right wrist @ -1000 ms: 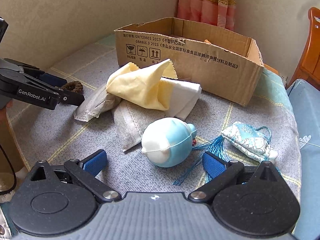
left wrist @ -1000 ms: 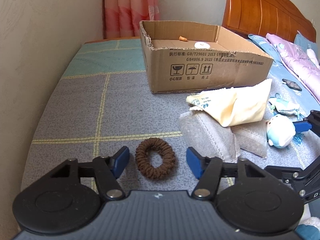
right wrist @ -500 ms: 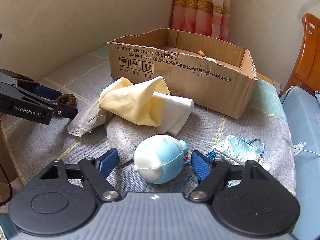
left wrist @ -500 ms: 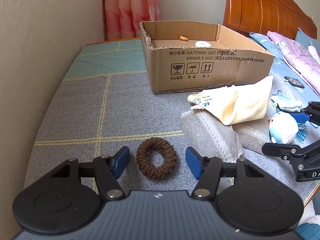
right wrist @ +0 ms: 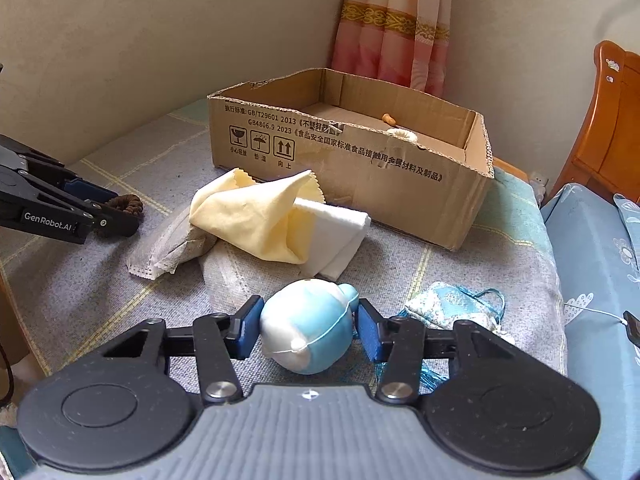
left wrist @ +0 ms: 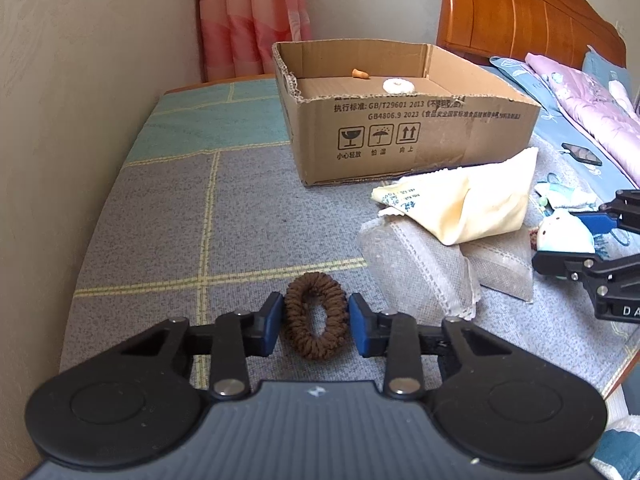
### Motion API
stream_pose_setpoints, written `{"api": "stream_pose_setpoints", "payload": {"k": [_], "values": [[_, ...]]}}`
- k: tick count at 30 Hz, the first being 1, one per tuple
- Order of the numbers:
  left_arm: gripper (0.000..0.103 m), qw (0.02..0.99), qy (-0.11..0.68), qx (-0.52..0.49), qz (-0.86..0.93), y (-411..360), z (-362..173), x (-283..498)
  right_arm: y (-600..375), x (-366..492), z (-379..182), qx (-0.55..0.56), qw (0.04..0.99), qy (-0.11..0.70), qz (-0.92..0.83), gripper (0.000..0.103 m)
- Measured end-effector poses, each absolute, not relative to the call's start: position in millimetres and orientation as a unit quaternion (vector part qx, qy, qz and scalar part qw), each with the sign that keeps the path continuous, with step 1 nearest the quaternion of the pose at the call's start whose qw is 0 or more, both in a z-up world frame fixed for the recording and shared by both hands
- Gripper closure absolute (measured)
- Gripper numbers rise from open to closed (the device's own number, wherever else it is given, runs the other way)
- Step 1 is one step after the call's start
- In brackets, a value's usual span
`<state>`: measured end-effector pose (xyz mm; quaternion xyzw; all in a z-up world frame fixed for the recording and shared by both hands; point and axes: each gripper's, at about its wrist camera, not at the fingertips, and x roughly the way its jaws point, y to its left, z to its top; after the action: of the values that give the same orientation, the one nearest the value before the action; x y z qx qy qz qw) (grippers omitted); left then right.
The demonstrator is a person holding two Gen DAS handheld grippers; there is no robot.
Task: Organize soft objects
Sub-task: 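Carry the brown hair tie into the box and open the left gripper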
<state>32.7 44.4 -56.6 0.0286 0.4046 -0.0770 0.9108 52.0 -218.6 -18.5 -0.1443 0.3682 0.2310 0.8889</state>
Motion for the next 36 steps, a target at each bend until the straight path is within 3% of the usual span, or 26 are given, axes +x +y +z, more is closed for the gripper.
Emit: {"api": "stream_pose_setpoints", "payload": {"k": [17,27,35,36], "values": [[0.07,0.928,0.336,0.069,-0.144,27,33,56,-231,51,29,-0.134,0.905,0.326,0.236,0.049],[0.07,0.931,0.309,0.109,-0.162,1,68,142,-246,62,55,-0.119,0.922,0.289,0.23,0.049],[0.07,0.922,0.343,0.114,-0.142,-17,54,224,-254,76,62,-0.106,0.925,0.288,0.221,0.049],[0.065,0.923,0.344,0.113,-0.134,-17,52,232,-254,77,61,-0.106,0.926,0.289,0.221,0.049]]}}
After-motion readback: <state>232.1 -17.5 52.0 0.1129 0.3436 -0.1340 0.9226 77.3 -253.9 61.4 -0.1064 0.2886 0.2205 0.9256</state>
